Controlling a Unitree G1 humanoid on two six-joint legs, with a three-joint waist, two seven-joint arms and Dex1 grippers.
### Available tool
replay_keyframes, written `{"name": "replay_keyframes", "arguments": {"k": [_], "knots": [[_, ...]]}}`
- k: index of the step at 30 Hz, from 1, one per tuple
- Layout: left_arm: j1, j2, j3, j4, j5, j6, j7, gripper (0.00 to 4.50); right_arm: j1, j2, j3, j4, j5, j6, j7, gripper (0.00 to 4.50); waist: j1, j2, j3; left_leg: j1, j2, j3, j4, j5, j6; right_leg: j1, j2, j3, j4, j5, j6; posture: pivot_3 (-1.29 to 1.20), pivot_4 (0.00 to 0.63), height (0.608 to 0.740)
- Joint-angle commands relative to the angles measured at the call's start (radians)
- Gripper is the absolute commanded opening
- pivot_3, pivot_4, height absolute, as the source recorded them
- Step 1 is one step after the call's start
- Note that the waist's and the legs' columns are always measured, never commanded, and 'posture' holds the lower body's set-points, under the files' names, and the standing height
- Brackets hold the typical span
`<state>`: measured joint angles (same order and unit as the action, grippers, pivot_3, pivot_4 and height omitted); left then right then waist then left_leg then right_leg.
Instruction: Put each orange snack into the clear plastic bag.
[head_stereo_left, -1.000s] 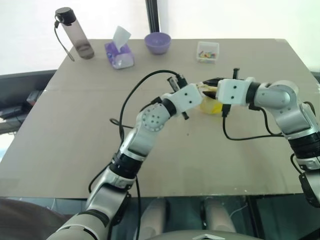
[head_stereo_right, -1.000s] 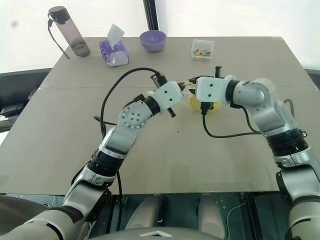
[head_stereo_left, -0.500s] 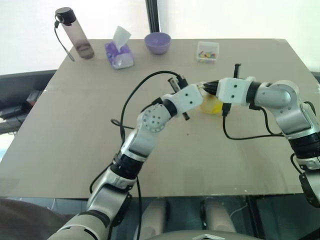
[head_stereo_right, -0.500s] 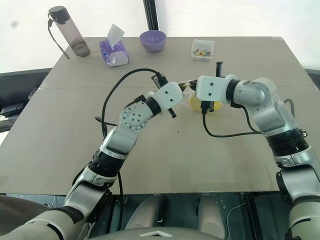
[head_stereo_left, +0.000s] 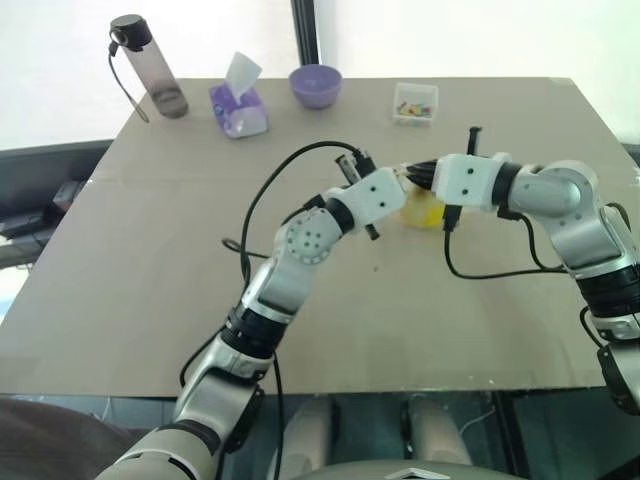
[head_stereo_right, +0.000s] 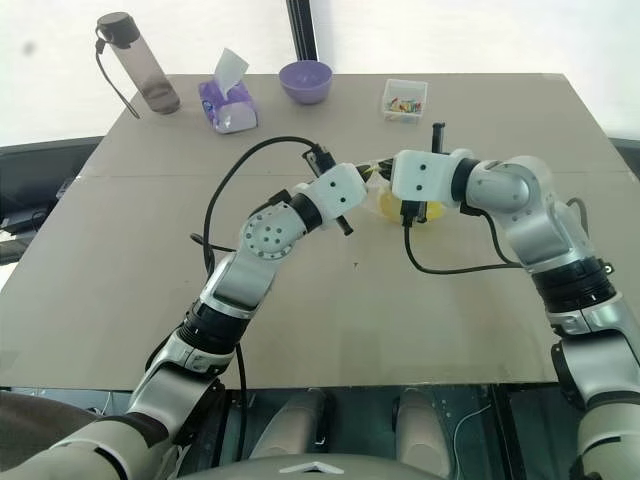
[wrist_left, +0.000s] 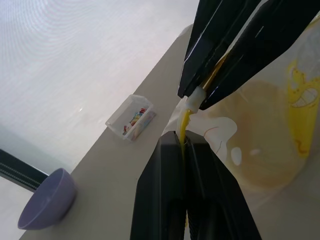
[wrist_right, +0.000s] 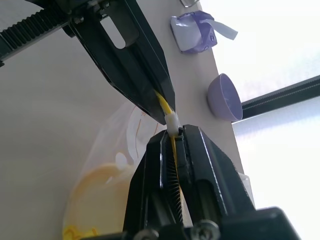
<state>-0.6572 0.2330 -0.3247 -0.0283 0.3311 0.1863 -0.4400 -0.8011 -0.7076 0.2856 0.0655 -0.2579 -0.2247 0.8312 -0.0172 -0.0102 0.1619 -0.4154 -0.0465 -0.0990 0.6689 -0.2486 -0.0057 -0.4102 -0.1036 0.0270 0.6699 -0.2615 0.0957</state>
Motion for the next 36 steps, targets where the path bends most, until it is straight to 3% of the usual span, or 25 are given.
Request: {"name": "replay_keyframes", "arguments": {"k": [1,19,29,36], "knots": [[-0.008,-0.007,0.002,-0.026,-0.001,-0.014,0.007,0.0,-0.008,0.002,-0.044,-0.043,0.014,-0.014,-0.016,0.24,0.0,0.0,0.0,0.0,0.0,0.0,0.0,0.0,0.0,0.0,0.0,0.0,0.0,0.0,0.0,0.0,0.15,0.74],[-0.002,0.017,0.021,-0.014,0.014,-0.01,0.026,0.0,0.007,-0.018,-0.054,-0.039,0.0,-0.009,-0.028,0.24,0.0,0.0,0.0,0.0,0.0,0.0,0.0,0.0,0.0,0.0,0.0,0.0,0.0,0.0,0.0,0.0,0.15,0.74],[-0.025,0.034,0.073,0.05,0.061,0.128,0.112,0.0,0.037,-0.035,-0.082,-0.06,0.001,0.026,-0.027,0.24,-0.001,0.0,0.0,0.0,0.0,0.0,0.0,0.0,0.0,0.0,0.0,0.0,0.001,0.0,0.0,0.0,0.15,0.74],[-0.018,0.027,0.043,0.029,0.047,0.079,0.093,0.0,0.046,-0.036,-0.088,-0.066,0.001,0.03,-0.023,0.24,0.001,0.0,0.0,0.0,0.0,0.0,0.0,0.0,0.0,0.0,0.0,0.0,0.0,0.0,0.0,0.0,0.15,0.74]]}}
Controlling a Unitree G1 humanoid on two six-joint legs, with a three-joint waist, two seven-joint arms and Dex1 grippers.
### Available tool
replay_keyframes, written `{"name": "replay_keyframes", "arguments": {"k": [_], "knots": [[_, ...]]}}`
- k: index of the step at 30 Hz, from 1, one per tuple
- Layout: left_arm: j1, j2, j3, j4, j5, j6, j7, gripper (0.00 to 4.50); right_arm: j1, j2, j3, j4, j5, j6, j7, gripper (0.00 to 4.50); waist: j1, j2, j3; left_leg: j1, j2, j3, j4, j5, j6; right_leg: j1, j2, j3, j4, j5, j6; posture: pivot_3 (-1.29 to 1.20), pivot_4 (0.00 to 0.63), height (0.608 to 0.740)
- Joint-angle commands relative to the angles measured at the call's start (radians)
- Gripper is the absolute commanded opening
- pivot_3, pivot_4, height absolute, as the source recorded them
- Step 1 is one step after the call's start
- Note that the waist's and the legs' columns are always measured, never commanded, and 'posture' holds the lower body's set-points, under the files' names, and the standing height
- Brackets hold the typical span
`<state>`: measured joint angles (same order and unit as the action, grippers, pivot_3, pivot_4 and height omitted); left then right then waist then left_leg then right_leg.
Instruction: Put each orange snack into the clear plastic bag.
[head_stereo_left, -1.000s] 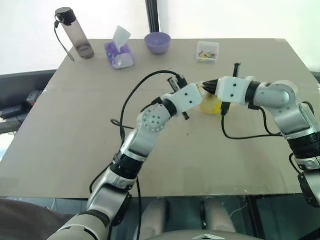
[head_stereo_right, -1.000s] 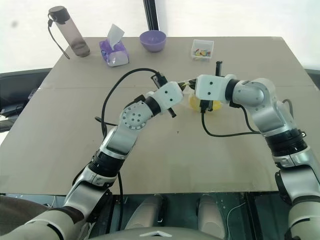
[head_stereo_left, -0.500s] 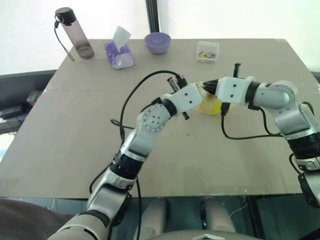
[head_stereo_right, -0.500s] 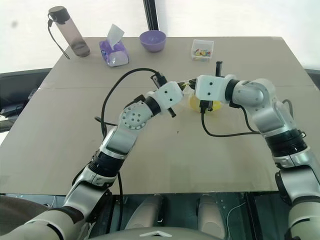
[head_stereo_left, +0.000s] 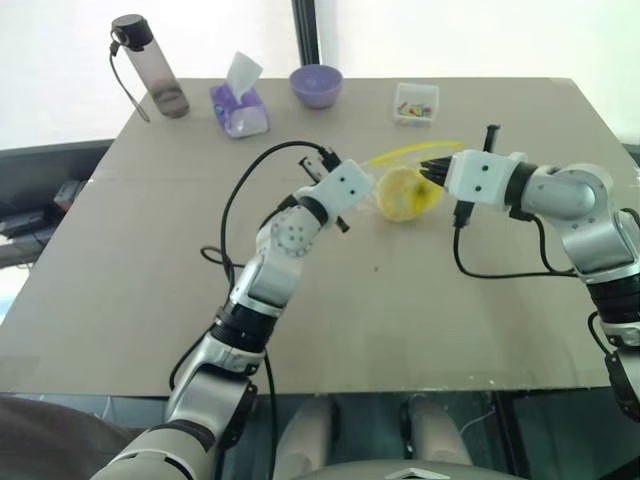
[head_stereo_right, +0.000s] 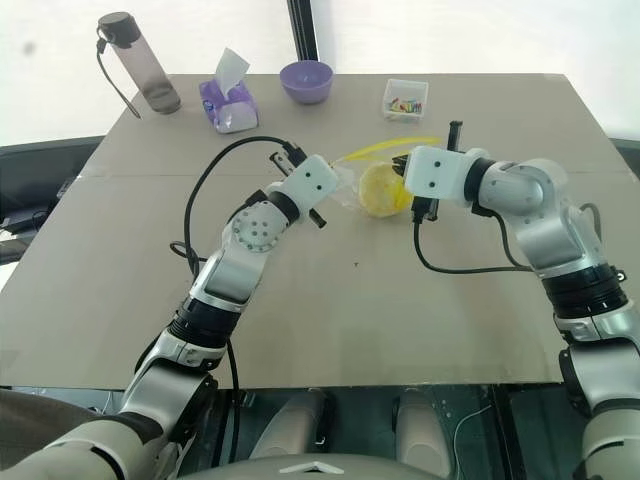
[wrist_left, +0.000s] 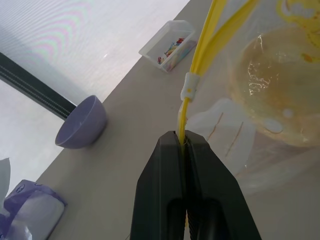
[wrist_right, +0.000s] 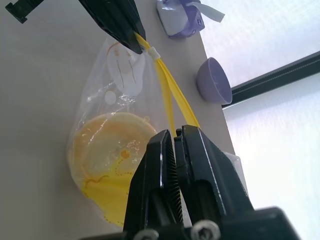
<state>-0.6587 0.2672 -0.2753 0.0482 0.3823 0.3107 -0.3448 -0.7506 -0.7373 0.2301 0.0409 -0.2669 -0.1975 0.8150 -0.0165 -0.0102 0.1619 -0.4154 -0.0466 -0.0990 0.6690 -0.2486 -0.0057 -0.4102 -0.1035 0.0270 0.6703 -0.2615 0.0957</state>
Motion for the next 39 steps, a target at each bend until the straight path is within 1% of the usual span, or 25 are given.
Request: {"name": "replay_keyframes", "arguments": {"k": [1,5,8,10,11,23,39], "knots": [[-0.019,-0.004,-0.017,-0.052,-0.007,-0.083,-0.006,0.0,-0.003,-0.003,-0.03,-0.046,0.012,0.004,-0.003,0.24,0.0,0.0,0.0,0.0,0.0,0.0,0.0,0.0,0.0,0.0,0.0,0.0,0.0,0.0,0.0,0.0,0.15,0.74],[-0.024,0.001,-0.042,-0.06,-0.004,-0.164,-0.018,0.0,0.0,0.005,-0.019,-0.059,0.024,0.004,0.017,0.24,0.0,0.0,0.0,0.0,0.0,0.0,0.0,0.0,0.0,0.0,0.0,0.0,0.0,0.0,0.0,0.0,0.15,0.74],[-0.028,-0.005,-0.052,-0.073,-0.011,-0.216,-0.025,0.0,0.001,0.014,-0.006,-0.063,0.028,0.002,0.034,1.01,0.0,0.0,0.0,0.0,0.0,0.0,0.0,0.0,0.0,0.0,0.0,0.0,0.0,0.0,0.0,0.0,0.15,0.74],[-0.026,-0.008,-0.057,-0.075,-0.005,-0.222,-0.031,0.0,-0.002,0.024,0.001,-0.064,0.019,-0.001,0.035,2.02,0.0,0.0,0.0,0.0,0.0,0.0,0.0,0.0,0.0,0.0,0.0,0.0,0.0,0.0,0.0,0.0,0.15,0.74],[-0.024,-0.008,-0.059,-0.075,-0.001,-0.225,-0.033,0.0,-0.003,0.028,0.004,-0.064,0.015,-0.003,0.036,2.24,0.0,0.0,0.0,0.0,0.0,0.0,0.0,0.0,0.0,0.0,0.0,0.0,0.0,0.0,0.0,0.0,0.15,0.74],[-0.015,0.001,-0.064,-0.072,0.027,-0.25,-0.041,0.0,-0.03,0.066,0.018,-0.055,0.01,-0.022,0.039,2.24,-0.001,0.0,0.0,0.0,0.0,0.0,0.0,0.0,0.0,0.0,0.0,0.0,0.0,0.0,0.0,0.0,0.15,0.74],[-0.017,-0.007,-0.06,-0.056,0.031,-0.244,-0.033,0.0,-0.034,0.03,-0.008,-0.039,0.001,-0.026,0.027,2.24,-0.001,0.0,0.0,0.0,0.0,0.0,0.0,0.0,0.0,0.0,0.0,0.0,0.0,0.0,0.0,0.0,0.15,0.74]]}}
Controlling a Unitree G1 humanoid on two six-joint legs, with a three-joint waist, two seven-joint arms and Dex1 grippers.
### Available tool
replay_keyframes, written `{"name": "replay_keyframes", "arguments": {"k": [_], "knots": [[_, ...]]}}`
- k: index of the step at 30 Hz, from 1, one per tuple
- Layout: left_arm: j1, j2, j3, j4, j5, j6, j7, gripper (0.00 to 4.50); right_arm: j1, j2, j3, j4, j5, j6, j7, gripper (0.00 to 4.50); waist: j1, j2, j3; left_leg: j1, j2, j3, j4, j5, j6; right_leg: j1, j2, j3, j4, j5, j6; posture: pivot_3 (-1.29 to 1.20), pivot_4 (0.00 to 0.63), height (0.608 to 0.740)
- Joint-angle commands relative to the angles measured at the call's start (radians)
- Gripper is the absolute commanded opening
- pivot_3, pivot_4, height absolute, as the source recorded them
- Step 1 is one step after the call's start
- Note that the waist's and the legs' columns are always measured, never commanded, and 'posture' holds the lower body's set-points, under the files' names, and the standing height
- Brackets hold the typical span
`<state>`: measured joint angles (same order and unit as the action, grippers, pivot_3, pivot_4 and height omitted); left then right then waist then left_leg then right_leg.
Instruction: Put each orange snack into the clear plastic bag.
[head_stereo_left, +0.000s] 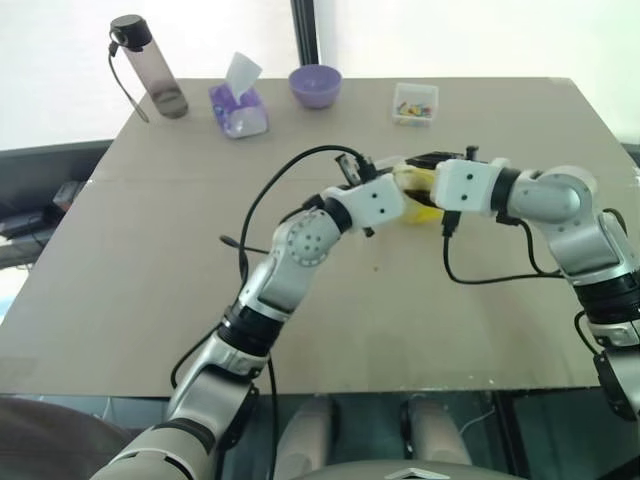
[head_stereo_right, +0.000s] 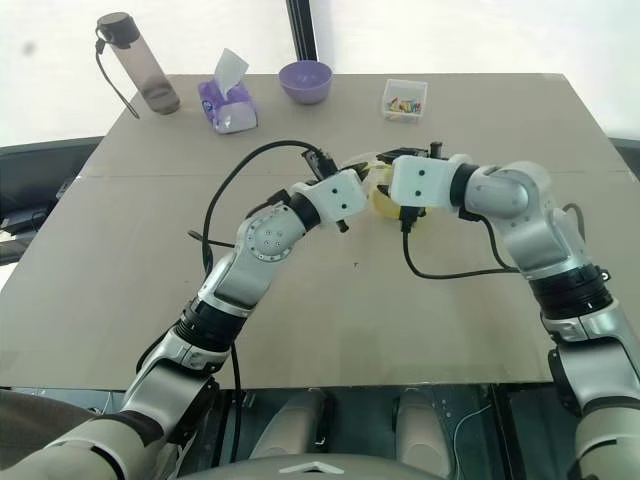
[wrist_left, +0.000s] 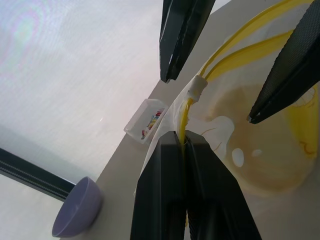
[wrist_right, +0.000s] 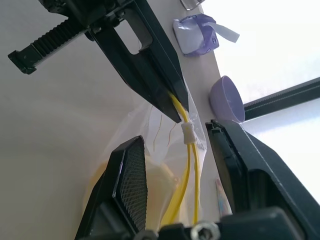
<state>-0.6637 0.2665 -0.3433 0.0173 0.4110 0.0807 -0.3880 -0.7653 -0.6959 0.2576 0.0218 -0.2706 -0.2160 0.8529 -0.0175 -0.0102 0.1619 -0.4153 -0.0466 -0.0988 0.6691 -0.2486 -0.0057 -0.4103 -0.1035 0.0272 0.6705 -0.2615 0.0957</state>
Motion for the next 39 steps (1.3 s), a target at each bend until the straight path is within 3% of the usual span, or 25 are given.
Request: {"name": "replay_keyframes", "arguments": {"k": [1,14,18,39], "knots": [[-0.011,-0.007,0.007,-0.026,0.002,-0.015,0.01,0.0,-0.019,-0.012,-0.035,-0.02,0.005,-0.007,-0.012,2.24,0.0,0.0,0.0,0.0,0.0,0.0,0.0,0.0,0.0,0.0,0.0,0.0,0.0,0.0,0.0,0.0,0.15,0.74],[-0.003,-0.011,0.007,-0.031,0.0,-0.015,0.007,0.0,-0.026,-0.01,-0.028,-0.003,-0.02,-0.01,-0.03,2.24,0.0,0.0,0.0,0.0,0.0,0.0,0.0,0.0,0.0,0.0,0.0,0.0,0.0,0.0,0.0,0.0,0.15,0.74],[-0.001,-0.012,0.006,-0.032,0.001,-0.013,0.008,0.0,-0.027,-0.009,-0.029,-0.001,-0.019,-0.013,-0.03,0.38,0.0,0.0,0.0,0.0,0.0,0.0,0.0,0.0,0.0,0.0,0.0,0.0,0.0,0.0,0.0,0.0,0.15,0.74],[-0.002,-0.02,0.0,-0.025,0.001,-0.016,0.008,0.0,-0.02,0.015,-0.039,-0.047,0.026,0.055,-0.01,0.38,0.0,0.0,0.0,0.0,0.0,0.0,0.0,0.0,0.0,0.0,0.0,0.0,0.0,0.0,0.0,0.0,0.15,0.74]]}}
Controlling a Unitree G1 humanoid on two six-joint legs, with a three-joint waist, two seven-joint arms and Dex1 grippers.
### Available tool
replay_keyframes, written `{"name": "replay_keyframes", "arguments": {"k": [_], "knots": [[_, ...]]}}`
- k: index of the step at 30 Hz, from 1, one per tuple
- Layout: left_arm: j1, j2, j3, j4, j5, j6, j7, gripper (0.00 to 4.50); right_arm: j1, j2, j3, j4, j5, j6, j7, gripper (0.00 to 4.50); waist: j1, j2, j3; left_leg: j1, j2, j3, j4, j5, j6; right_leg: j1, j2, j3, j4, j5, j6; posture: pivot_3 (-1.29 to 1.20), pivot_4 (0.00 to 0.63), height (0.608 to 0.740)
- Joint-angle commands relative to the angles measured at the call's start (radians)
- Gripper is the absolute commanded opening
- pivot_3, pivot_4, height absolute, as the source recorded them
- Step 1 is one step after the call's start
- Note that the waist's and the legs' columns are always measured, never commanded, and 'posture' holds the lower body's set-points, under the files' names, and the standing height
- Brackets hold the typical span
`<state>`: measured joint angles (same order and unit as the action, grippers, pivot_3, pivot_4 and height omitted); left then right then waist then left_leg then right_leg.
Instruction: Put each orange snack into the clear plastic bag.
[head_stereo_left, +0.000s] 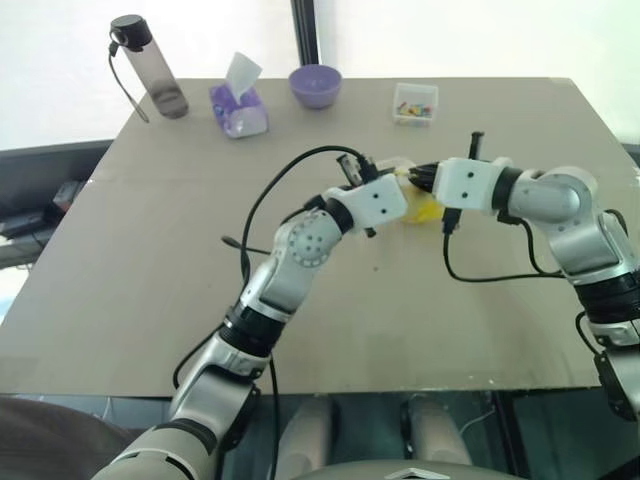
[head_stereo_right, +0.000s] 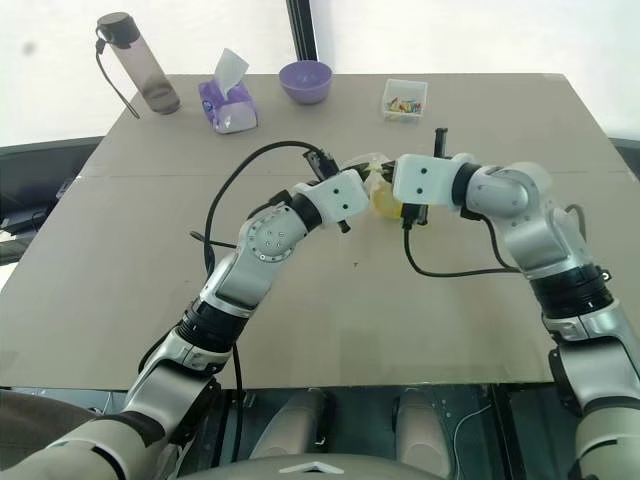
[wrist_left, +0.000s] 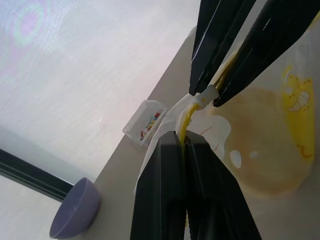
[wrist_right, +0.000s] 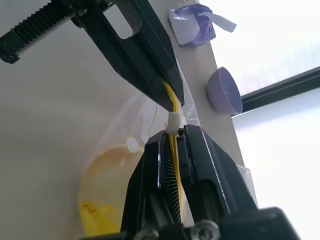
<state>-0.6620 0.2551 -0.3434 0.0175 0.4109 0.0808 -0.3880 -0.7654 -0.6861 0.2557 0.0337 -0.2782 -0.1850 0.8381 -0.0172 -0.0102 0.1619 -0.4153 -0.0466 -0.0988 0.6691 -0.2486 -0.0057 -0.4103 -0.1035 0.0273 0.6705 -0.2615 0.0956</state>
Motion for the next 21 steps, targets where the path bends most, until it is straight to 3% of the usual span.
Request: {"name": "replay_keyframes", "arguments": {"k": [1,14,18,21], "knots": [[-0.004,-0.01,-0.001,-0.025,0.002,-0.016,0.008,0.0,-0.018,0.006,-0.037,-0.062,0.036,0.031,0.008,0.38,0.0,0.0,0.0,0.0,0.0,0.0,0.0,0.0,0.0,0.0,0.0,0.0,0.0,0.0,0.0,0.0,0.15,0.74],[-0.006,-0.012,-0.002,-0.018,0.002,-0.022,0.009,0.0,-0.018,-0.002,-0.035,-0.073,0.05,0.048,0.015,0.38,0.0,0.0,0.0,0.0,0.0,0.0,0.0,0.0,0.0,0.0,0.0,0.0,0.0,0.0,0.0,0.0,0.15,0.74],[-0.006,-0.012,-0.001,-0.016,0.002,-0.024,0.01,0.0,-0.019,0.0,-0.038,-0.07,0.048,0.045,0.008,2.14,0.0,0.0,0.0,0.0,0.0,0.0,0.0,0.0,0.0,0.0,0.0,0.0,0.0,0.0,0.0,0.0,0.15,0.74],[-0.006,-0.013,-0.002,-0.017,0.003,-0.024,0.01,0.0,-0.02,0.001,-0.038,-0.069,0.048,0.046,0.007,2.14,0.0,0.0,0.0,0.0,0.0,0.0,0.0,0.0,0.0,0.0,0.0,0.0,0.0,0.0,0.0,0.0,0.15,0.74]]}}
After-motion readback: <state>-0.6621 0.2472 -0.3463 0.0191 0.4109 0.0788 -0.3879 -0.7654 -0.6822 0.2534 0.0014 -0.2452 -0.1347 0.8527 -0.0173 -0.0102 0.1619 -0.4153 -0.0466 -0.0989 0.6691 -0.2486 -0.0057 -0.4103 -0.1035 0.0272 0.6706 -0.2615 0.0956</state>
